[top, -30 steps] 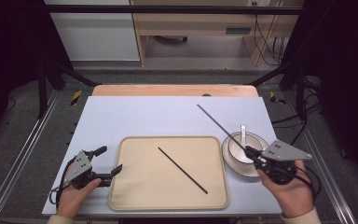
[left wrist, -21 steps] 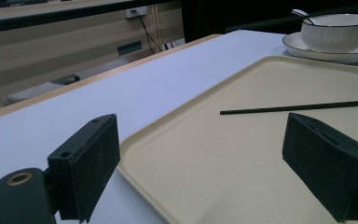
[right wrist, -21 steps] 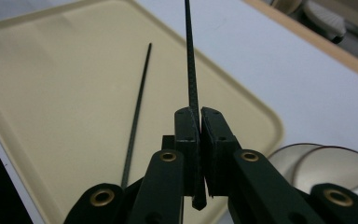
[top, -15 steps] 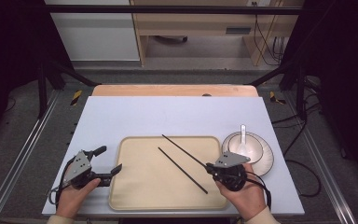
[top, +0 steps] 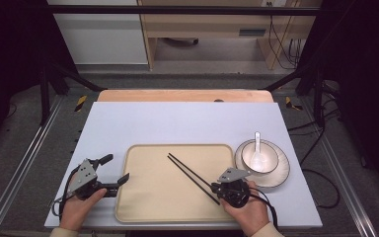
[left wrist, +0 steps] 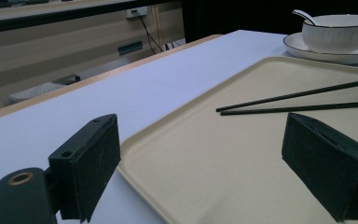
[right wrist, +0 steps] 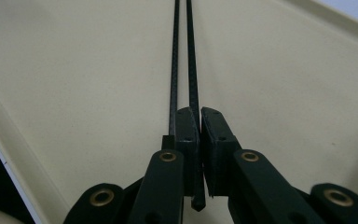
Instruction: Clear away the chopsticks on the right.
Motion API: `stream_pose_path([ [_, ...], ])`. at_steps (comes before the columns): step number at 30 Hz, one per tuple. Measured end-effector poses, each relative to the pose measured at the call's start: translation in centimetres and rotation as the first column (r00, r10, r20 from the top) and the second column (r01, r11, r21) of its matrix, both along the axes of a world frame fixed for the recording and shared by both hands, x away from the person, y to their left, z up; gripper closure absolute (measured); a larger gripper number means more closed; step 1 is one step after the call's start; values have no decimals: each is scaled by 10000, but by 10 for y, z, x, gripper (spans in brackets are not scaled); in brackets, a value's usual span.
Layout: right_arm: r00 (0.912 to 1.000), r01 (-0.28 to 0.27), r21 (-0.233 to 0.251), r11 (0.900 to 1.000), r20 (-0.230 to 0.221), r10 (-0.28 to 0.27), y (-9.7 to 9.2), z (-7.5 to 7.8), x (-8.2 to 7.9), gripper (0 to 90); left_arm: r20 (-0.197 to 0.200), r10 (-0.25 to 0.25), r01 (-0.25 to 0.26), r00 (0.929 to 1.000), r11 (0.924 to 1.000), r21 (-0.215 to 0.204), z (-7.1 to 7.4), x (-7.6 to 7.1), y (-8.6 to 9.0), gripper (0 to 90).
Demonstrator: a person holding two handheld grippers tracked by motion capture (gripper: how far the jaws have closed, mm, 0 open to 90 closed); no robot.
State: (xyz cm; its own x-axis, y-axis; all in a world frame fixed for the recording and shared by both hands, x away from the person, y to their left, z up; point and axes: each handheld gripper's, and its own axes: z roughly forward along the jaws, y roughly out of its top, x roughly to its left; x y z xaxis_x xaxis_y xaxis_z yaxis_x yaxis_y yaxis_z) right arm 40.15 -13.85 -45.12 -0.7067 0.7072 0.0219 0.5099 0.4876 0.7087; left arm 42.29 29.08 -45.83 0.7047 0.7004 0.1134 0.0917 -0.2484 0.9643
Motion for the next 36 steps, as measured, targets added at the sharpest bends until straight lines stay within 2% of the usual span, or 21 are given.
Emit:
stream_pose_path([
  [5,10000,-3,2,10000,-32,3,1,-3,-2,853,11,-11,11,10000,10000,-13,0,0,0,110],
  [9,9996,-133,-7,9999,-235,133,-1,-6,-2,841,23,-30,30,10000,10000,-2,0,0,0,111],
  [14,9993,-362,89,9993,90,361,0,-3,-5,706,13,-31,31,10000,10000,1,0,0,0,111],
  [18,9995,-233,406,9989,236,224,-2,-5,-4,600,24,-55,55,10000,10000,5,1,0,0,110],
  [22,9990,-115,726,9973,441,83,-4,-4,-1,442,34,-47,47,10000,10000,-13,1,0,0,111],
  [26,9992,-112,1105,9938,394,69,-6,-4,3,291,29,-45,45,10000,10000,-15,1,0,0,111],
  [31,9975,-254,1009,9946,685,186,-6,-3,6,145,18,-76,76,10000,10000,30,0,0,-2,111],
  [36,9939,-93,932,9956,1102,-11,-7,-2,8,113,-12,-106,106,9999,9999,104,0,0,-3,111],
])
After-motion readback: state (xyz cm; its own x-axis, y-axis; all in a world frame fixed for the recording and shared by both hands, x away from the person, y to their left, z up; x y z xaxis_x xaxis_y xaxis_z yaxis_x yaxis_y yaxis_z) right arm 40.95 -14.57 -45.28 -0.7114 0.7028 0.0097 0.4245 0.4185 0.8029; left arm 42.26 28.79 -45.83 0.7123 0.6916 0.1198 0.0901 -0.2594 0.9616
